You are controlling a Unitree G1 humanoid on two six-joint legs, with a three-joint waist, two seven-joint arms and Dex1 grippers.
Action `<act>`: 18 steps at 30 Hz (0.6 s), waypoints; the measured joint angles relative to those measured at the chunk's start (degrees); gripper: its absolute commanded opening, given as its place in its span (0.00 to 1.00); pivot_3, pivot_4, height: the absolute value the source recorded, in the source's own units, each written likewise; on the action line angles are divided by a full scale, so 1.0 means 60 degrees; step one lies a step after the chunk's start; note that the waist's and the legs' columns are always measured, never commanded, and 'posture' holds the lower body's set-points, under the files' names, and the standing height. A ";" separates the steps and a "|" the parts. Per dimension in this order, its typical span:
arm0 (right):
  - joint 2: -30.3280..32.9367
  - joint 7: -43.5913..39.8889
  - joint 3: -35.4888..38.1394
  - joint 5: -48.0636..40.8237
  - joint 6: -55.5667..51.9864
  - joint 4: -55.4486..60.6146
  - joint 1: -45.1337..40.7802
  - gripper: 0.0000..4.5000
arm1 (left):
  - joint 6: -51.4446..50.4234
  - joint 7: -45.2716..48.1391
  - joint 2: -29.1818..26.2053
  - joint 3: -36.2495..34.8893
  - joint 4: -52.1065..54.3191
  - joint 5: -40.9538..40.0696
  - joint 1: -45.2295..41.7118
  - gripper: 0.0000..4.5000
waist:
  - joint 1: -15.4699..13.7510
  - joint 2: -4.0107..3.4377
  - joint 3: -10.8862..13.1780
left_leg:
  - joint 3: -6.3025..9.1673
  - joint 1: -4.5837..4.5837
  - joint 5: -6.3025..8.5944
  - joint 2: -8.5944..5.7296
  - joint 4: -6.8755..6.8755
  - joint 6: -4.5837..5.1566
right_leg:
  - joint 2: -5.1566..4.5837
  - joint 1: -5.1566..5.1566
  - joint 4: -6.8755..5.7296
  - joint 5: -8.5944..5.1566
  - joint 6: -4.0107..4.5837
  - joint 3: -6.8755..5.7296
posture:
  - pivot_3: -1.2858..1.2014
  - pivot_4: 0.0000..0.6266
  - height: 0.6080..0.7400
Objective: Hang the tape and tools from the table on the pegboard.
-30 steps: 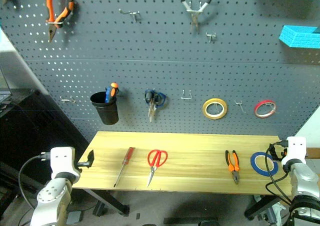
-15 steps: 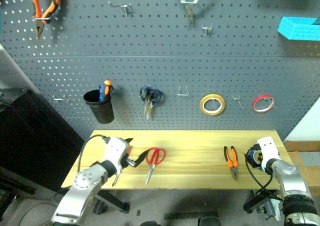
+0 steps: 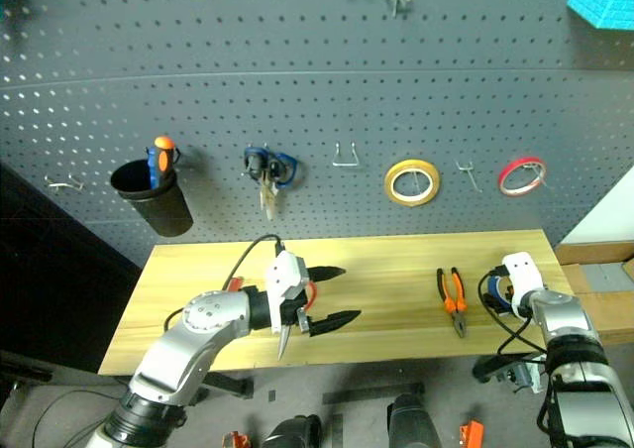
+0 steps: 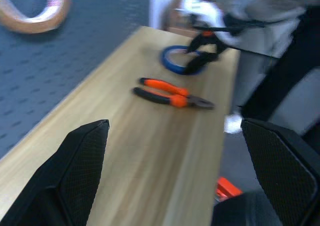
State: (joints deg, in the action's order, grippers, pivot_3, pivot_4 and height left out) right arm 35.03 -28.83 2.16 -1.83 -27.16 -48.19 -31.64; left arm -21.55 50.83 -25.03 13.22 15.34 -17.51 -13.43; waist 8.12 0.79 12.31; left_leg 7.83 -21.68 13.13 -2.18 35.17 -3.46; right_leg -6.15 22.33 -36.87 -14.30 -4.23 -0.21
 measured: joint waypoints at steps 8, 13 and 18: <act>-0.0138 -0.0612 -0.0583 0.0500 0.0199 -0.2032 -0.1208 0.65 | -0.0020 0.0651 -0.0195 0.0072 -0.0003 -0.0267 -0.0229 1.00 | 0.0028 0.0015 0.0034 | -0.0008 -0.0001 0.0004 0.0001 0.0002 0.0005 | 0.0001 0.0001 0.0002 -0.0022 -0.0044 0.0005 | 0.43 0.34 1.00; -0.0350 -0.0438 -0.0933 0.0926 0.0776 -0.2368 -0.1394 0.29 | -0.0163 0.1024 -0.0188 0.0042 0.0013 -0.0814 -0.0235 1.00 | 0.0023 0.0031 0.0027 | -0.0006 -0.0001 0.0004 0.0001 0.0040 0.0005 | 0.0001 -0.0008 -0.0004 -0.0011 -0.0063 0.0007 | 0.43 0.31 1.00; -0.0357 0.0335 -0.0988 0.1292 0.1531 -0.1927 -0.0909 0.15 | 0.0311 0.1338 -0.0665 0.0288 -0.0026 -0.0378 -0.0226 1.00 | -0.0003 0.0033 0.0025 | -0.0007 -0.0021 0.0005 -0.0007 0.0095 0.0006 | 0.0002 -0.0008 -0.0013 0.0006 -0.0084 0.0020 | 0.43 0.30 1.00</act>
State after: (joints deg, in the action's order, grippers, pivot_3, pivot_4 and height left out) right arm 32.89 -26.82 -3.77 5.93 -17.98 -59.75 -37.09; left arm -19.69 58.86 -29.01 14.95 15.18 -19.78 -14.79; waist 8.10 0.98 12.46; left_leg 7.79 -21.81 13.15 -2.22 35.74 -3.42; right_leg -6.14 22.28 -36.94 -14.27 -4.74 -0.09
